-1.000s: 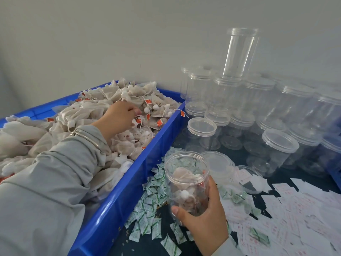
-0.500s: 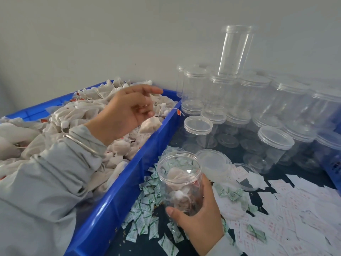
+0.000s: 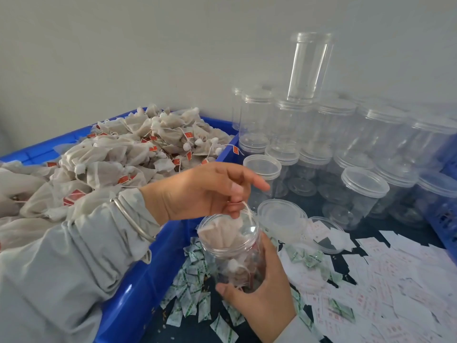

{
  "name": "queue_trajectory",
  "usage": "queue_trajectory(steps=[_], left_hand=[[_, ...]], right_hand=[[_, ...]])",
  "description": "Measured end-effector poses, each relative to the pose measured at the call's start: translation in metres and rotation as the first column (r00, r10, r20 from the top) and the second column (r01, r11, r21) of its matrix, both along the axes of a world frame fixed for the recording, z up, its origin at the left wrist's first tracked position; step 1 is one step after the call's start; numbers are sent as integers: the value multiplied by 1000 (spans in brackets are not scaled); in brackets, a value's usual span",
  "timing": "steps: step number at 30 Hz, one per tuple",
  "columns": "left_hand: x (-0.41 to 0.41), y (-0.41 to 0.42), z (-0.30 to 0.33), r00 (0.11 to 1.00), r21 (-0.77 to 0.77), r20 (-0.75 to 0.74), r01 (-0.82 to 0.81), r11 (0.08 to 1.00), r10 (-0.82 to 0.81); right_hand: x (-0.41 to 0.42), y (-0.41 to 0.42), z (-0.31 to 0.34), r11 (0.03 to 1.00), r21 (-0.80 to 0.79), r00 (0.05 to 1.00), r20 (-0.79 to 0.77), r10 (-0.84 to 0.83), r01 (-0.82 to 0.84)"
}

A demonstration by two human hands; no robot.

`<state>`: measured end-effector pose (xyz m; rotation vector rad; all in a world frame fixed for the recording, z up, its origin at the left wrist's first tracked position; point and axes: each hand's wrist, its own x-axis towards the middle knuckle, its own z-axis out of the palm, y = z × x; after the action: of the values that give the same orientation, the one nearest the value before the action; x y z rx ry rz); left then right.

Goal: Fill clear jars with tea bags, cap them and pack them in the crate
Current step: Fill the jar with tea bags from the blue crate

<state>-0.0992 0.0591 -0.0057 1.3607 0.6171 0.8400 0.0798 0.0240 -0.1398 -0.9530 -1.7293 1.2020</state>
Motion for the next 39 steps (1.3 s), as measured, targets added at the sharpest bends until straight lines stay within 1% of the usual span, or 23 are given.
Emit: queue_trajectory(steps=[2,6,9,12,14,15,17,19,21,23,24,25,26,27,28,29,30,31,32,33,36,39], left_hand=[[-3,3,-4,996,22,-73,-55,998,57],[-15,10,-7,977,50,-127,-168,985,173],[-24,13,-4,949,71,-128,-280,957,287],[-39,16,2,891,80,-101,-437,896,443],[-50,17,5,821,70,-31,-567,821,570],[-55,18,7,773,61,5,-633,772,634],[-63,20,10,646,33,45,-764,645,762],[-70,21,12,515,9,38,-857,515,856],[-76,21,12,436,14,5,-900,436,900],[-80,23,9,378,61,-56,-923,381,924],[-81,25,6,337,142,-123,-925,352,934],[-81,27,1,272,285,-226,-900,331,935],[-81,29,-4,193,455,-344,-821,343,919],[-79,31,-11,128,589,-457,-699,407,880],[-78,32,-18,85,646,-569,-569,509,818],[-76,35,-26,59,634,-680,-455,625,731],[-74,36,-32,35,577,-777,-359,733,629],[-71,38,-36,6,507,-847,-286,813,531],[-68,39,-36,-20,452,-887,-241,859,461],[-65,39,-35,-33,422,-904,-220,880,426],[-62,40,-33,-22,404,-913,-198,893,408],[-61,39,-34,-62,396,-918,-198,896,392]], right_hand=[[0,-1,-1,1000,-1,1000,-4,-22,22],[0,1,1,999,12,999,-15,-30,30],[1,2,2,999,2,998,-48,-33,33],[2,2,0,997,-25,994,-84,-70,68],[3,2,0,995,-24,989,-108,-101,99],[3,1,1,994,-22,987,-124,-107,105],[2,0,2,994,3,980,-165,-109,111],[0,-1,3,990,39,968,-218,-127,139],[2,1,2,981,47,952,-256,-168,186],[2,2,0,986,-20,956,-240,-168,168],[2,1,1,986,-49,964,-208,-166,159],[2,1,0,984,-55,965,-192,-177,169],[2,2,-2,981,-33,960,-204,-193,190],[2,2,-2,980,-13,953,-229,-198,200],[2,1,-1,980,0,952,-240,-192,197],[1,1,0,983,7,956,-234,-177,184],[1,1,0,986,11,963,-216,-160,166],[0,1,-1,989,12,969,-200,-145,151],[0,2,-2,990,14,971,-194,-138,144],[0,3,-2,990,16,971,-199,-135,141],[0,2,0,989,20,968,-210,-137,144],[0,2,0,991,11,972,-199,-127,131]])
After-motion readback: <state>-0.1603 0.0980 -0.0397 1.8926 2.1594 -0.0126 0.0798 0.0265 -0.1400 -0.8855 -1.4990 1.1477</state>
